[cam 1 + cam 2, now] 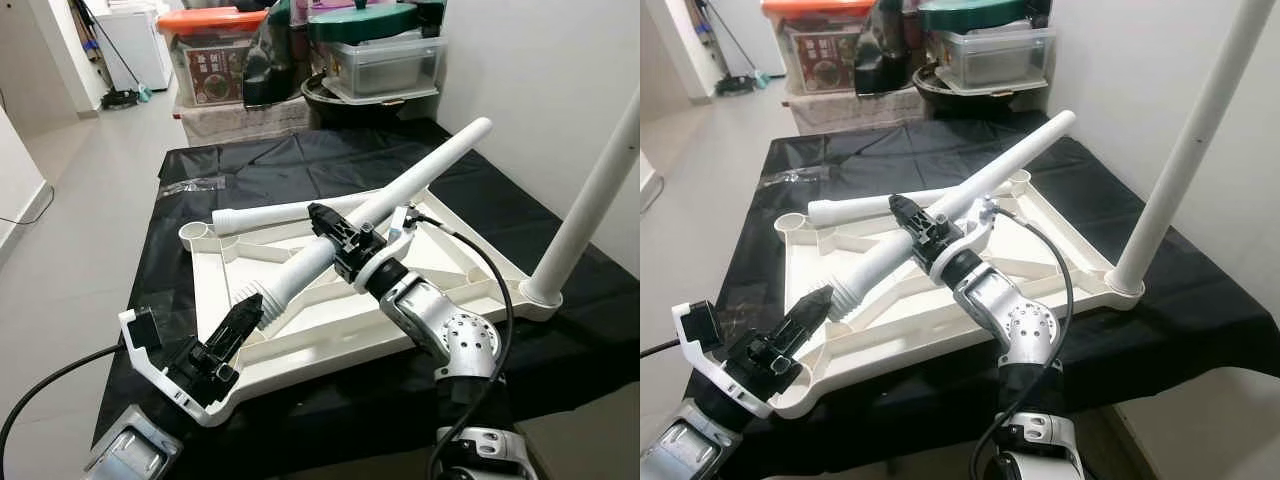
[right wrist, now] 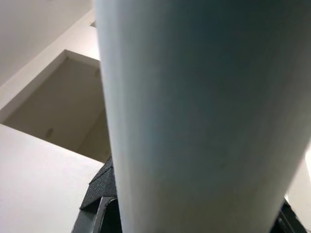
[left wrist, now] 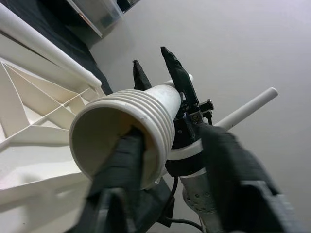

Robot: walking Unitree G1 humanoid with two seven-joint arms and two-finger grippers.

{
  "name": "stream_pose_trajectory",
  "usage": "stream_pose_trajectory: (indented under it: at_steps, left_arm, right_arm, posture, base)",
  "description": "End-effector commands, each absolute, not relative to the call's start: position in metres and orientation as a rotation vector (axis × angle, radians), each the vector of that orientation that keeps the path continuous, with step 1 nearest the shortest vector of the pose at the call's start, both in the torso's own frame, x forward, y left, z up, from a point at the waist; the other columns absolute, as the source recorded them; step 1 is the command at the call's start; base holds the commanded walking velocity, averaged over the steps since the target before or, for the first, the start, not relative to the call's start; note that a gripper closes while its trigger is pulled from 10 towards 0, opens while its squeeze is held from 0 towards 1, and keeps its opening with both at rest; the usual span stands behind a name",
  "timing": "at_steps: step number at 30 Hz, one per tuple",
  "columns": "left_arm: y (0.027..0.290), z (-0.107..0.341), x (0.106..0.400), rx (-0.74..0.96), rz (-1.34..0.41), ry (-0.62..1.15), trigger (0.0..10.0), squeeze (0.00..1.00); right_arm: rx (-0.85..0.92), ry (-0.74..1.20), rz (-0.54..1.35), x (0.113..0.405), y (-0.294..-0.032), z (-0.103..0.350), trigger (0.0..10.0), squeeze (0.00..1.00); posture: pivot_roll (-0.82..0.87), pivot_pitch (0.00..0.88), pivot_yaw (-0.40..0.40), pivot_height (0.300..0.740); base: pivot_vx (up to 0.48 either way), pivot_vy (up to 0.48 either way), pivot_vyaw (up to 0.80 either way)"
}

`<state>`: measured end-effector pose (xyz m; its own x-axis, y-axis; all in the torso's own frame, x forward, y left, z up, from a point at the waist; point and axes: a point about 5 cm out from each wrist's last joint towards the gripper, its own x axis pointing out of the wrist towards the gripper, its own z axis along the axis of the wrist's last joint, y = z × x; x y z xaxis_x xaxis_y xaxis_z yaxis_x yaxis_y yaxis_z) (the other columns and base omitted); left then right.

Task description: Building children table

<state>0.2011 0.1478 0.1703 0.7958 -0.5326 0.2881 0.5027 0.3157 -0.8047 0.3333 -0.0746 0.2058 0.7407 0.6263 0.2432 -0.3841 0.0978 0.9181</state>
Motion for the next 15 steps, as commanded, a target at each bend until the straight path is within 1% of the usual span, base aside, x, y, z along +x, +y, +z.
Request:
stream_pose_trajectory:
  at_steps: [1,7,9,10,13,15]
  left_arm:
    - [0.151,0.171,0.199,-1.071,-0.672,0.018,10.0,1.00]
    - [0.151,0.173,0.197,-1.076,-0.695,0.008,10.0,1.00]
    - [0.152,0.163,0.196,-1.029,-0.648,0.062,10.0,1.00]
    - [0.152,0.157,0.195,-1.012,-0.631,0.095,10.0,0.00]
    - [0.151,0.144,0.190,-0.997,-0.599,0.156,10.0,0.00]
    - [0.151,0.144,0.190,-0.997,-0.599,0.156,10.0,0.00]
  right_arm:
    - [1.336,0.211,0.877,0.328,-0.046,0.223,0.0,0.00]
    - [1.336,0.200,0.877,0.330,-0.048,0.226,0.0,0.00]
    - [1.330,0.168,0.858,0.335,-0.054,0.230,0.0,0.00]
    - [1.329,0.148,0.844,0.339,-0.058,0.233,0.0,0.00]
    - [1.341,0.094,0.804,0.350,-0.070,0.243,0.0,0.00]
    - [1.341,0.094,0.804,0.350,-0.070,0.243,0.0,0.00]
  posture:
    - [0.02,0.000,0.009,0.740]
    - [0.03,0.000,0.009,0.740]
    - [0.03,0.000,0.008,0.740]
    - [0.03,0.000,0.008,0.740]
    - [0.03,0.000,0.008,0.740]
    - [0.03,0.000,0.008,0.740]
  base:
    - [0.000,0.000,0.00]
    - [0.000,0.000,0.00]
    - [0.000,0.000,0.00]
    - [0.000,0.000,0.00]
    - [0.000,0.000,0.00]
    - [0.000,0.000,0.00]
